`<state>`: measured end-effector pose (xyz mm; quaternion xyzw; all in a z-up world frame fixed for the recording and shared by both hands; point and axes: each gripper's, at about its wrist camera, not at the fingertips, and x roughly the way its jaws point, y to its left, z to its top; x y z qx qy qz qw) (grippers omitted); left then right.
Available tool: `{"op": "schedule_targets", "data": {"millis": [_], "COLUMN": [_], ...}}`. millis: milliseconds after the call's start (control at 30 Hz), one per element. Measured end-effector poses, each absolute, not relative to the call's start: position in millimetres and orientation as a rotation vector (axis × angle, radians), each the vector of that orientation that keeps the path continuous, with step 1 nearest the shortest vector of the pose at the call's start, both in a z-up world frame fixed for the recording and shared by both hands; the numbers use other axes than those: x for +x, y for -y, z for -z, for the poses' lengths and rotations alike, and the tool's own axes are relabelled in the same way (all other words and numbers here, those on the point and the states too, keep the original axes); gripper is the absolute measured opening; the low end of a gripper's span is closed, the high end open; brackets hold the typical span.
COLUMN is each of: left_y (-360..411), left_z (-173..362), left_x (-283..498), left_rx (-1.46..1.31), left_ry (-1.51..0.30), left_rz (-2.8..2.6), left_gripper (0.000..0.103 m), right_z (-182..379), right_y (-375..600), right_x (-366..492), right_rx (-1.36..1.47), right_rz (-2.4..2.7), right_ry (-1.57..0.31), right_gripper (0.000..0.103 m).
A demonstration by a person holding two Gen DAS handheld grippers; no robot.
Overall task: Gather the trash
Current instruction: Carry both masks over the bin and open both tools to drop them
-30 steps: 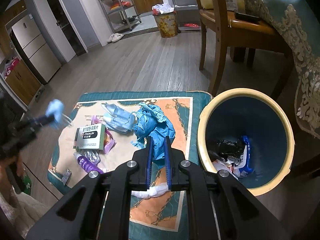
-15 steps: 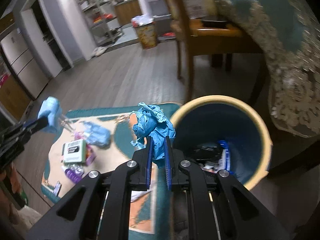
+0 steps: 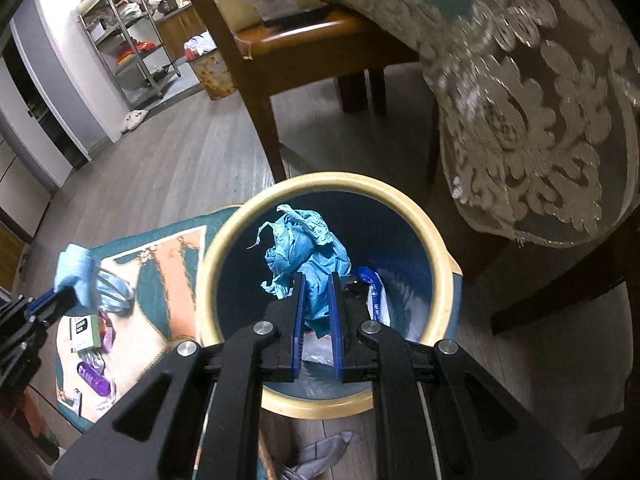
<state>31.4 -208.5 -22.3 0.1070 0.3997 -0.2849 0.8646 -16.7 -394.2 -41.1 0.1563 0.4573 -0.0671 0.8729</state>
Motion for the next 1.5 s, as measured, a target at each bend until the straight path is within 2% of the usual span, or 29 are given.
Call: {"op": "schedule_targets", "data": {"millis": [333,533,667,733,800,967,1100,1167,1233,1400,1500], "left_y": [257.6,282.8,286.3,284.9,283.7,275.4,268.7,264.6,260.6,251.2,243.1], "left_z": [67.2,74.6,72.5,72.6,72.9,67.5,61.2,58.7,57.0,52.6,49.2], "left_x": [30.9,29.6,27.9,29.6,30.2,33.0,33.7,33.7,33.5,32.3,29.7], "left_rx": [0.26,0.254,0.24,0.232,0.236,0.223,0.209,0.209,0.205,0.217,0.226], "left_ry": [-0.92,-0.893,-0.872,-0.876,-0.879,-0.873,-0.859,-0.852,-0.847,-0.829,-0.819], "left_rz": [0.683,0.746,0.748,0.737,0.728,0.711,0.701,0.694,0.682,0.646,0.637], "left_gripper": [0.011,0.012,0.026,0.035,0.038,0.045,0.054,0.059,0.072,0.088,0.091], "right_z": [67.9,67.1,63.9,64.4,64.7,61.1,58.1,56.3,53.3,39.7,34.0], "right_y": [408.8,407.7,408.8,411.5,414.4,412.4,411.0,410.7,409.6,402.5,396.5], "right_x": [-18.3,-17.5,-18.9,-19.2,-19.6,-19.7,-20.8,-20.7,-20.7,-20.9,-18.5], "right_rx": [0.413,0.396,0.359,0.368,0.381,0.38,0.381,0.395,0.413,0.422,0.408], "right_rz": [0.155,0.161,0.173,0.179,0.186,0.186,0.187,0.188,0.186,0.189,0.201], "right_ry": [-1.053,-1.037,-1.024,-1.025,-1.016,-0.999,-0.989,-0.983,-0.977,-0.937,-0.929], "right_gripper": [0.01,0.011,0.014,0.028,0.036,0.05,0.059,0.065,0.074,0.095,0.097]}}
